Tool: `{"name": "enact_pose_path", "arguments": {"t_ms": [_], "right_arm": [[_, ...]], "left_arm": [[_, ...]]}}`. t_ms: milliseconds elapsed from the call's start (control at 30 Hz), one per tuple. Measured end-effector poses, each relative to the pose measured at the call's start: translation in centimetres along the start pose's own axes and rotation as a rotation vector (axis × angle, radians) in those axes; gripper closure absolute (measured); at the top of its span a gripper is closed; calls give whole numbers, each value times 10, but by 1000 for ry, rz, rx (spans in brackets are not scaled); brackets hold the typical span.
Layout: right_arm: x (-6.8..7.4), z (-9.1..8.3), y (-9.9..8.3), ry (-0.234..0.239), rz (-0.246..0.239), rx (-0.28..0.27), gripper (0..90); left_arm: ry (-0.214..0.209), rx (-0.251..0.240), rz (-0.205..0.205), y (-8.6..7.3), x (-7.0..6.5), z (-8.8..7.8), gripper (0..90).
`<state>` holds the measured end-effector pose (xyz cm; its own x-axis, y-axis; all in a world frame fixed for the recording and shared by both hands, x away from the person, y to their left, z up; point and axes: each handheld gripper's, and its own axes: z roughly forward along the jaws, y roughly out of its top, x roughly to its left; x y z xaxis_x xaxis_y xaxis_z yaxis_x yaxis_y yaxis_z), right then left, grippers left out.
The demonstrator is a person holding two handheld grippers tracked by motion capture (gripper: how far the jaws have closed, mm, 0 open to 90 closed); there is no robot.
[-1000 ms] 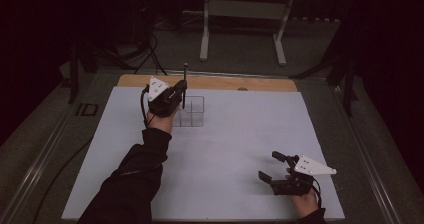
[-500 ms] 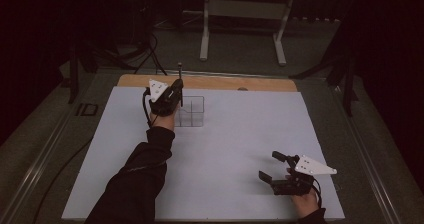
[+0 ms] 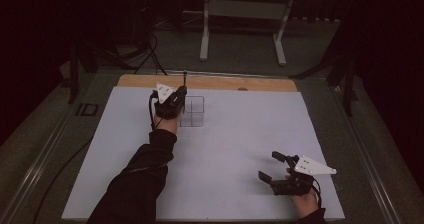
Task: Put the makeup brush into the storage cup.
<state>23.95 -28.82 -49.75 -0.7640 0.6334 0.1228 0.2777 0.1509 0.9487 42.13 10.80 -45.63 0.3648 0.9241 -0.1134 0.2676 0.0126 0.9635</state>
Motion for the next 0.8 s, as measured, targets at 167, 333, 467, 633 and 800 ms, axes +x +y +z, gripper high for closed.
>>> {"name": "enact_pose_path", "arguments": {"t_ms": [167, 333, 467, 633, 800], "right_arm": [[0, 0, 0, 4, 0, 1, 109], [0, 0, 0, 5, -5, 2, 109], [0, 0, 0, 6, -6, 3, 109], [0, 0, 0, 7, -5, 4, 109], [0, 0, 0, 7, -4, 5, 109]], "left_arm": [[-1, 16, 3, -5, -4, 2, 853], [12, 37, 6, -10, -8, 4, 853], [26, 60, 3, -12, -10, 5, 852], [37, 73, 36, -18, -15, 7, 853], [60, 107, 93, -20, -20, 8, 852]]}}
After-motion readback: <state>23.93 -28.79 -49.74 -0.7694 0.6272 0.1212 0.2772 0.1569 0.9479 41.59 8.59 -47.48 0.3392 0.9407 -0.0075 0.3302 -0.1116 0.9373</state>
